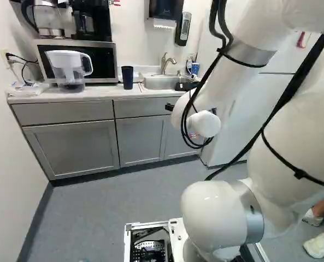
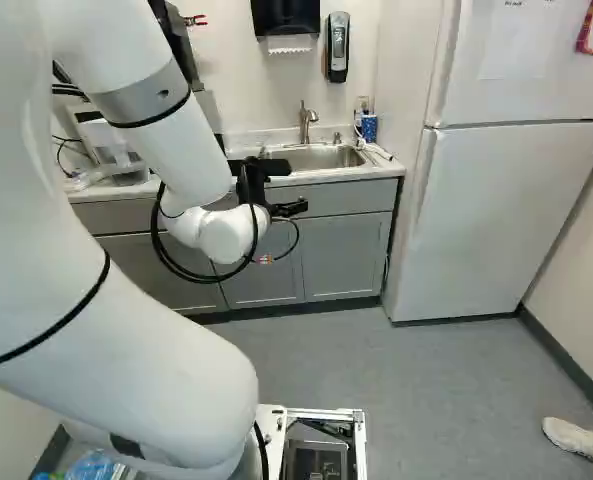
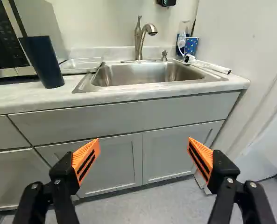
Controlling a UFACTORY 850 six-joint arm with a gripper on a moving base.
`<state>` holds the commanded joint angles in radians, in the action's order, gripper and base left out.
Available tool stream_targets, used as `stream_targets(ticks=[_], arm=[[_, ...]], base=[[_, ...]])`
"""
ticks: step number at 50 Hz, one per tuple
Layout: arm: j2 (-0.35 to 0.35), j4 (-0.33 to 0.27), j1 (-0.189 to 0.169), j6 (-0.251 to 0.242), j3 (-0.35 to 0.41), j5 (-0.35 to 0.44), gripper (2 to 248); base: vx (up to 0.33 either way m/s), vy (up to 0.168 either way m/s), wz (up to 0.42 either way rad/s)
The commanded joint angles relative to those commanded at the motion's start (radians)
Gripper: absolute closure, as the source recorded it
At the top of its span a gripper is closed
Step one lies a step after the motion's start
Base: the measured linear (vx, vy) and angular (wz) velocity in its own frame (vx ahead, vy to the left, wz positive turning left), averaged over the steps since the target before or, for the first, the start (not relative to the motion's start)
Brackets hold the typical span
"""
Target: Rinse the cup and place it in the tray
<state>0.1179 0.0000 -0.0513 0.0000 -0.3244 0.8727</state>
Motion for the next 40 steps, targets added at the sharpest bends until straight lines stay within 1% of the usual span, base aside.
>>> stream_targets(ticks=[23, 40], arm=[[-0.011, 0.0, 0.002, 0.0, -0.067, -0.006, 3], [-0.012, 0.0, 0.004, 0.0, -0.109, -0.03, 3]], base=[[0.0, 0.0, 0.0], [0.0, 0.0, 0.0]])
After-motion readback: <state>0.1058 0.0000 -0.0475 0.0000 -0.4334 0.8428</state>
